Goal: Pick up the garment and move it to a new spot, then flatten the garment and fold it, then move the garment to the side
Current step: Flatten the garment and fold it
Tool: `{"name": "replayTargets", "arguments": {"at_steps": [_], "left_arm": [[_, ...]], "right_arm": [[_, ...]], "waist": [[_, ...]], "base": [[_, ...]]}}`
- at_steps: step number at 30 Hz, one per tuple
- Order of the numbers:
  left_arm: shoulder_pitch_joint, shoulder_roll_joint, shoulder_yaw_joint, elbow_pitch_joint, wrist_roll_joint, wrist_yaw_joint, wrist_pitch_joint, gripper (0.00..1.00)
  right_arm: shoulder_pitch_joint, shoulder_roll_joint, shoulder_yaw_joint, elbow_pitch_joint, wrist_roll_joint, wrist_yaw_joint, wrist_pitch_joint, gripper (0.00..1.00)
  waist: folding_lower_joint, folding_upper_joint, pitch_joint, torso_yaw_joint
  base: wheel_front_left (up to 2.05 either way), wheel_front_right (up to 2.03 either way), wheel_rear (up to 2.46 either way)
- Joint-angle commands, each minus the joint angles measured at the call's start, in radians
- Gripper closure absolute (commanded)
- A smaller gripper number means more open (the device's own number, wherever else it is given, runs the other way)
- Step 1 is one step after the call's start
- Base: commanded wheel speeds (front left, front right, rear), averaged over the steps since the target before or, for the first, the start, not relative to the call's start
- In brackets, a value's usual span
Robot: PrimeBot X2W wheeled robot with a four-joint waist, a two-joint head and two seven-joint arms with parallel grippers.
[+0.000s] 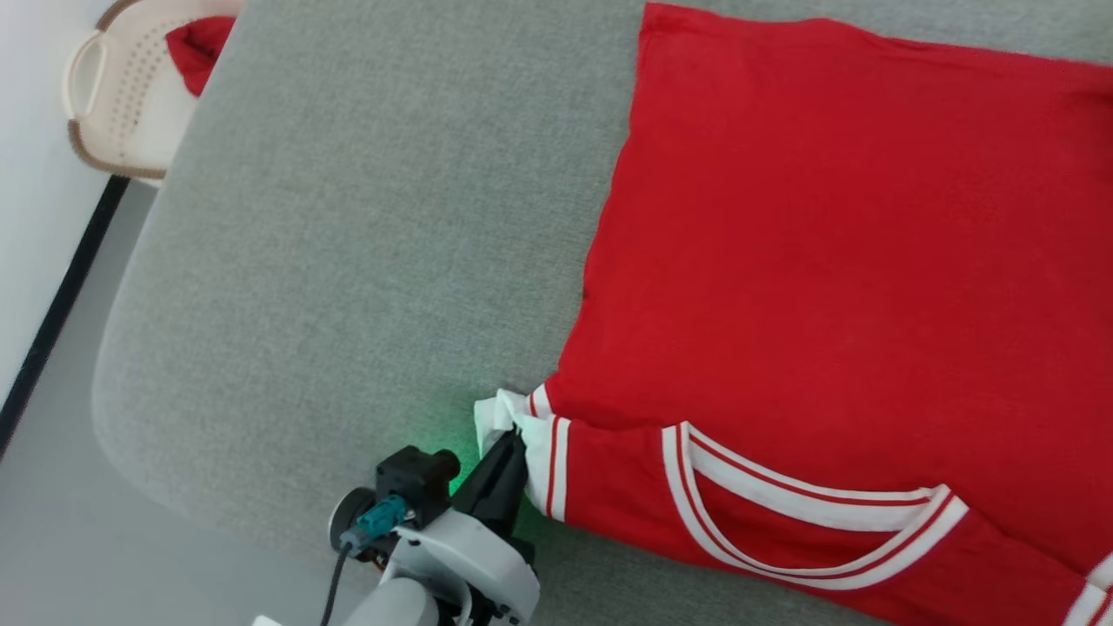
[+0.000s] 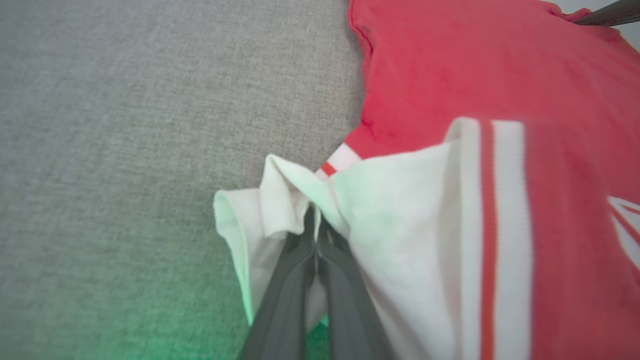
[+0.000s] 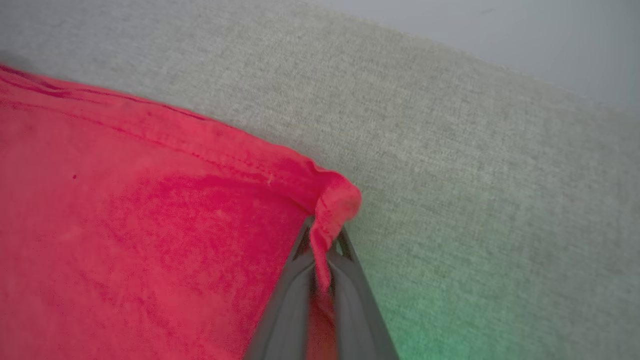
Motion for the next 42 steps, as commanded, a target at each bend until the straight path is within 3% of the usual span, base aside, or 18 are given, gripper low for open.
{"name": "replayTargets", "arguments": {"at_steps": [1,13,23,31,42], "left_arm": [[0.011,0.011,0.021,0.039,-0.001,0.024,0.028,1.00],[0.059,0.059,0.075,0.015,-0.011,0.038,0.023,1.00],[0.097,0.120,0.075,-0.042,0.002,0.050,0.031,1.00],[0.131,0.155,0.074,-0.094,-0.007,0.058,0.054,1.00],[0.151,0.167,0.070,-0.131,-0.033,0.043,0.073,1.00]], "right_arm": [[0.046,-0.013,0.012,-0.003,0.014,0.000,0.010,1.00],[0.238,-0.126,0.036,-0.269,0.169,0.000,-0.017,1.00],[0.579,-0.145,-0.079,-0.509,0.238,0.000,-0.040,1.00],[0.905,-0.066,-0.257,-0.680,0.207,0.000,-0.025,1.00],[1.188,0.137,-0.441,-0.848,0.094,0.000,0.030,1.00]], "waist": [[0.0000,0.0000,-0.029,-0.030],[0.0000,0.0000,-0.115,-0.133],[0.0000,0.0000,-0.187,-0.211],[0.0000,0.0000,-0.221,-0.255],[0.0000,0.0000,-0.231,-0.272]], "base": [[0.00,0.00,0.00],[0.00,0.00,0.00],[0.00,0.00,0.00],[0.00,0.00,0.00],[0.00,0.00,0.00]]}}
